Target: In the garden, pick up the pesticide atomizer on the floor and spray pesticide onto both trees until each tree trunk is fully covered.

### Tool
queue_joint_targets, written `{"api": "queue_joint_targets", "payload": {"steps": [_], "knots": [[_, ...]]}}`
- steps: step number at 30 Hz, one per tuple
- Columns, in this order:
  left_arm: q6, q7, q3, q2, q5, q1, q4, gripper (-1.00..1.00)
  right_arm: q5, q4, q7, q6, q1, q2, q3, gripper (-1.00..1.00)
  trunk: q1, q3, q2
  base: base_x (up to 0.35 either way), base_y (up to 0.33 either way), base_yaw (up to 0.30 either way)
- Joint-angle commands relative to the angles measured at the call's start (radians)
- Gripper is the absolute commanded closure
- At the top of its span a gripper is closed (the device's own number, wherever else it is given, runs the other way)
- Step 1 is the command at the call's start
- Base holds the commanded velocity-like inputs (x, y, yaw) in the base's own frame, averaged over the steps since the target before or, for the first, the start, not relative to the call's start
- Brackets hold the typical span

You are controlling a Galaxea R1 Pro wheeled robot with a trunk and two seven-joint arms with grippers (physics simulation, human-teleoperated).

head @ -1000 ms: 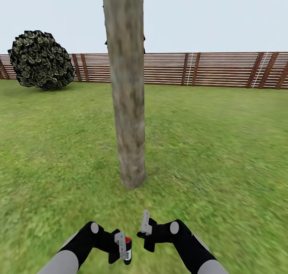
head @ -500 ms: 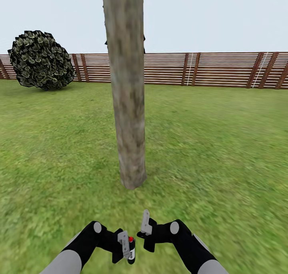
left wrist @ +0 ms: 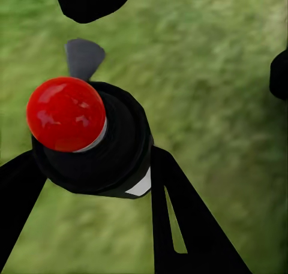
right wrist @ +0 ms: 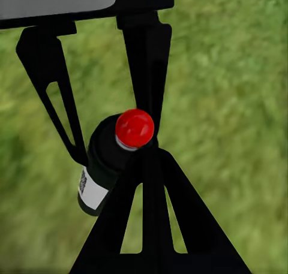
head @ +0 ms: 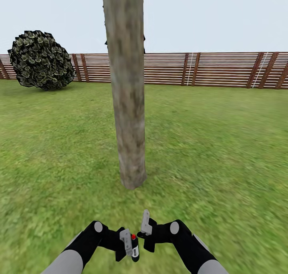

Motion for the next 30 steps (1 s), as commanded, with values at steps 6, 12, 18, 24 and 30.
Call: {"api": "queue_joint_targets", "payload": {"steps": [6,12,18,24,30], "knots": [[-0.011,-0.003,0.007,-0.001,-0.004,0.0,-0.001,1.0,0.012,-0.001,0.001,-0.008,0.0,0.0,-0.001,1.0,0.0,-0.001,0.0,0.0,0.0,0.0],[-0.014,-0.004,0.008,-0.001,-0.003,0.0,-0.001,1.0,0.012,0.0,0.001,-0.009,0.0,0.0,-0.001,1.0,0.0,-0.001,0.0,0.0,0.0,0.0],[-0.022,-0.005,0.01,-0.002,-0.001,0.001,0.001,1.0,0.012,0.001,0.001,-0.009,0.0,0.0,-0.001,1.0,0.0,-0.001,0.0,0.0,0.0,0.0],[-0.024,-0.006,0.01,-0.002,0.021,0.001,0.001,1.0,0.012,0.002,0.001,-0.009,0.0,-0.001,-0.002,1.0,0.0,-0.001,0.0,0.0,0.0,0.0],[-0.024,-0.007,0.01,-0.003,0.024,0.001,0.001,1.0,0.013,0.003,0.001,-0.009,0.0,-0.001,-0.002,1.0,0.0,-0.001,0.0,0.0,0.0,0.0]]}}
